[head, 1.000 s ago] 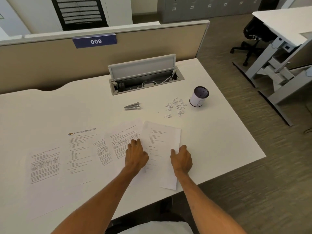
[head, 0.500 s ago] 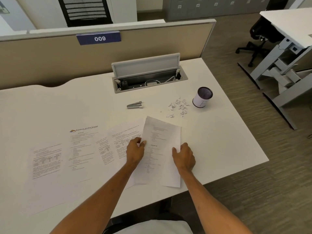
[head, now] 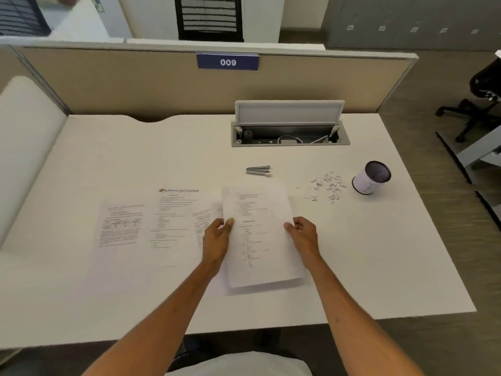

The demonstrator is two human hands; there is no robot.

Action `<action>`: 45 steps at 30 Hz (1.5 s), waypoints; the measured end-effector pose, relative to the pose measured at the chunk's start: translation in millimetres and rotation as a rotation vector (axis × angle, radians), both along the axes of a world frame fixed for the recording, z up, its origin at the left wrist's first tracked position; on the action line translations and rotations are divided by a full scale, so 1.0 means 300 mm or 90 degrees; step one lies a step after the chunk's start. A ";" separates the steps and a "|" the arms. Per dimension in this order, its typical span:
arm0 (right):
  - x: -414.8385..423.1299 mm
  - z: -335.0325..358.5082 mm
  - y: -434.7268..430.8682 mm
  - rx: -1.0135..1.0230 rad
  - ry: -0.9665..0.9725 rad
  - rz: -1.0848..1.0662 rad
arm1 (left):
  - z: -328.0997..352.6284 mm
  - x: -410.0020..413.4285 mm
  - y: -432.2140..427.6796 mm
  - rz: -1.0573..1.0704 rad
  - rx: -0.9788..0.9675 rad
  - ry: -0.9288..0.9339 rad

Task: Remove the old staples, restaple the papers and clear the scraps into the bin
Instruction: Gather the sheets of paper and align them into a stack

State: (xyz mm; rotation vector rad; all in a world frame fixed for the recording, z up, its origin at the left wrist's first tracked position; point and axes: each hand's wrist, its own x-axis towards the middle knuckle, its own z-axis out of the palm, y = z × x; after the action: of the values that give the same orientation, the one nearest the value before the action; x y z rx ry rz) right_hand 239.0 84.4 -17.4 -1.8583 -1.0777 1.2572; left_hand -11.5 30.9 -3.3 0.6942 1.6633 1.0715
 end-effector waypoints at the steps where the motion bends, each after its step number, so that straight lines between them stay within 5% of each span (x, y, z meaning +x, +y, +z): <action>1: -0.019 0.000 0.008 0.009 -0.007 0.010 | -0.010 -0.020 -0.007 -0.003 -0.010 0.043; 9: -0.114 -0.011 0.036 0.008 -0.183 0.077 | -0.053 -0.079 -0.045 -0.035 -0.091 0.296; 14: -0.146 -0.027 0.001 0.007 -0.408 0.112 | -0.075 -0.057 -0.060 -0.069 -0.133 0.297; 26: -0.194 -0.044 -0.042 0.048 -0.482 0.119 | -0.062 -0.013 -0.013 0.030 -0.178 0.196; 37: -0.144 -0.042 -0.027 0.063 -0.432 0.121 | -0.011 -0.012 -0.043 0.026 -0.076 0.152; 45: -0.139 0.013 0.057 0.014 -0.064 0.093 | 0.028 -0.057 -0.098 0.079 0.032 -0.085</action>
State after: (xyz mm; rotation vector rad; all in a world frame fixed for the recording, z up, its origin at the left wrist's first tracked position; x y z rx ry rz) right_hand 197.2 101.4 -13.6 -1.8710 -1.2953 1.2387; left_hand -28.5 1.5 5.2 0.5450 1.5848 1.2242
